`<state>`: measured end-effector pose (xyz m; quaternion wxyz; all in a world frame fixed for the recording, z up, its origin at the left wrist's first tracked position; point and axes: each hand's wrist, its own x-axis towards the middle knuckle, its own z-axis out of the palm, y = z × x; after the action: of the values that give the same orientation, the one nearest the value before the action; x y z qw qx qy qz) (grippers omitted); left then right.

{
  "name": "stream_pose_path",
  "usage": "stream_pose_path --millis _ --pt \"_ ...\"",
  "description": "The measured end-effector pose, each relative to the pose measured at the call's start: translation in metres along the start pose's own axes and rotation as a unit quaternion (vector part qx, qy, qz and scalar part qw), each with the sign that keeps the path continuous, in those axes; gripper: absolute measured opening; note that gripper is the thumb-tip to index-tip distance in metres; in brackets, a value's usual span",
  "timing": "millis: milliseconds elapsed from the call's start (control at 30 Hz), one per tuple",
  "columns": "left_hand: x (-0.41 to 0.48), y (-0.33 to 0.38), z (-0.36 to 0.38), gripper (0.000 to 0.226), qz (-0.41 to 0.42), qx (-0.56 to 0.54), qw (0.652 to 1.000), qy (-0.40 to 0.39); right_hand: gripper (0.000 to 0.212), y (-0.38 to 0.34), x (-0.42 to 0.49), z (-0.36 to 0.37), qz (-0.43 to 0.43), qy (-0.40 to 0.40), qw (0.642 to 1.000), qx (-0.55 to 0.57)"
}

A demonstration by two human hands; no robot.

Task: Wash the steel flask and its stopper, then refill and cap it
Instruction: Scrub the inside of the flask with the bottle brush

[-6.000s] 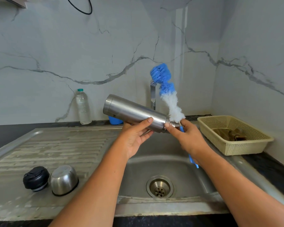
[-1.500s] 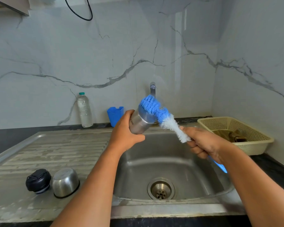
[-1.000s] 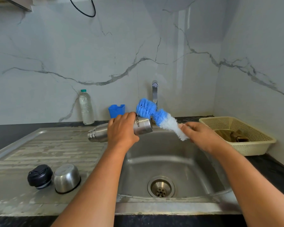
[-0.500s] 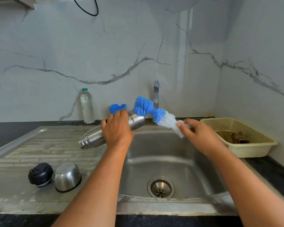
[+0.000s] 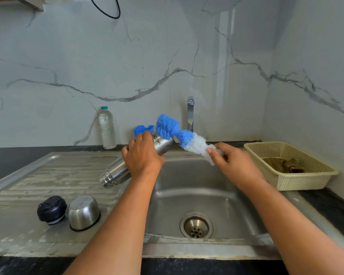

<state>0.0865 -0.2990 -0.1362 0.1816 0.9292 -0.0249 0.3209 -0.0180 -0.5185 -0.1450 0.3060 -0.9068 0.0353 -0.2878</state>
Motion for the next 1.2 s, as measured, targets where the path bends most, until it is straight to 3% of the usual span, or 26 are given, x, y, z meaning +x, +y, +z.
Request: stream_pose_path --millis 133,300,567,667,833,1033,1200 --pt "-0.001 0.004 0.001 0.06 0.012 -0.037 0.999 0.0 0.031 0.001 0.001 -0.001 0.01 0.013 1.0 0.012" --pt "0.001 0.003 0.002 0.08 0.017 -0.091 0.995 0.02 0.035 0.002 -0.002 -0.003 0.035 0.005 0.997 0.071" --pt "-0.001 0.01 0.002 0.077 -0.036 -0.205 0.978 0.034 0.049 -0.006 -0.002 0.007 0.065 -0.048 0.985 0.152" --pt "0.001 0.008 0.001 0.076 -0.06 -0.207 0.975 0.047 0.05 -0.006 -0.003 0.007 0.061 -0.054 0.986 0.144" --pt "-0.006 0.013 0.007 0.083 -0.028 -0.184 0.982 0.029 0.049 -0.011 -0.002 0.013 0.054 -0.051 0.986 0.146" --pt "0.002 0.005 -0.001 0.076 -0.067 -0.206 0.972 0.085 0.047 -0.001 -0.004 0.002 0.054 -0.115 0.969 0.212" --pt "-0.002 0.012 0.0 0.074 -0.03 -0.206 0.973 0.1 0.048 -0.013 -0.003 0.018 0.025 -0.072 0.976 0.203"
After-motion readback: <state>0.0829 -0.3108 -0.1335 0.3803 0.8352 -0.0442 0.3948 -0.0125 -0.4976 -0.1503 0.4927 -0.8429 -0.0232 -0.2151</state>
